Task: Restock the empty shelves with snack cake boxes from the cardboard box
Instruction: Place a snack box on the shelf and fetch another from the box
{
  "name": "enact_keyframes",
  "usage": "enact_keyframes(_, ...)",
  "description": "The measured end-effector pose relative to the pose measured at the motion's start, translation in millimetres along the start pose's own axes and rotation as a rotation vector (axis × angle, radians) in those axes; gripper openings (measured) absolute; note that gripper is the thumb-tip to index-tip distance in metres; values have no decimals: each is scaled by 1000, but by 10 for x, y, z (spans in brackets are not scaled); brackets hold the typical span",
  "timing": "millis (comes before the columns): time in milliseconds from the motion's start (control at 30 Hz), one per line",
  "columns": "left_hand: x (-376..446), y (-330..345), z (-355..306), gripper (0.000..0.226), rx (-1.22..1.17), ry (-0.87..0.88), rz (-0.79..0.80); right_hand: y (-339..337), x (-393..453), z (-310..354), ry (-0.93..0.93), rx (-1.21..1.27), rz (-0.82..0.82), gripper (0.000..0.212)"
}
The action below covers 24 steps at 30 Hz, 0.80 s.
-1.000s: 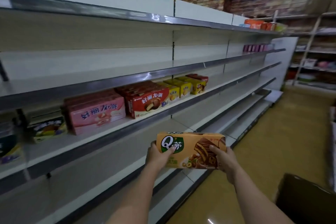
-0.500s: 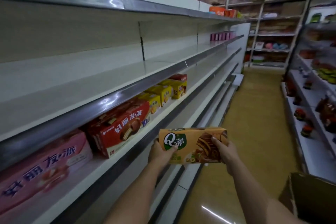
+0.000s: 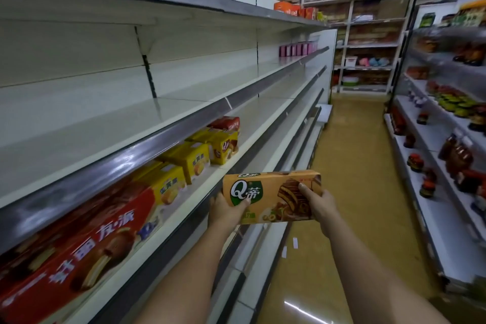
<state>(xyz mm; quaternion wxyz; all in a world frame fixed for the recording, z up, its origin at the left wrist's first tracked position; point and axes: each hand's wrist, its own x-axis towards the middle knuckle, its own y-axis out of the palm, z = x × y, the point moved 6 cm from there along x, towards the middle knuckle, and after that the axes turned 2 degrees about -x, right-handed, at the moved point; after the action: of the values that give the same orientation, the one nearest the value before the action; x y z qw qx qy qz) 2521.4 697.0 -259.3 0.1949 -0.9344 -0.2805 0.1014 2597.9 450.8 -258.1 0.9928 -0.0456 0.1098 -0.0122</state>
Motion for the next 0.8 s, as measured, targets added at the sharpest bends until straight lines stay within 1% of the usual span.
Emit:
enact_keyframes(33, 118, 107, -118, 68, 13, 6, -8, -34, 199, 64, -3, -6, 13, 59)
enact_keyframes(133, 419, 418, -423, 68, 90, 33, -29, -162, 767, 165, -21, -37, 8, 91)
enact_keyframes(167, 496, 506, -509, 69, 110, 44, -31, -203, 919, 190, -27, -38, 0, 98)
enact_keyframes(200, 601, 623, -604, 70, 127, 55, -37, -251, 1032, 271, -31, -35, -2, 97)
enact_keyframes(300, 867, 899, -842, 73, 161, 91, -64, -379, 1352, 427, -29, -38, -40, 78)
enact_keyframes(433, 1243, 1183, -1120, 76, 176, 120, -98, -428, 1939, 546, -41, -55, -19, 77)
enact_keyframes(600, 1792, 1496, -1349, 73, 184, 137, -130, -377, 2657, 777, -81, -85, 37, 74)
enact_keyframes(800, 2564, 1778, -1652, 68, 120, 152, -176, -211, 3499, 1176, -125, -57, 86, 57)
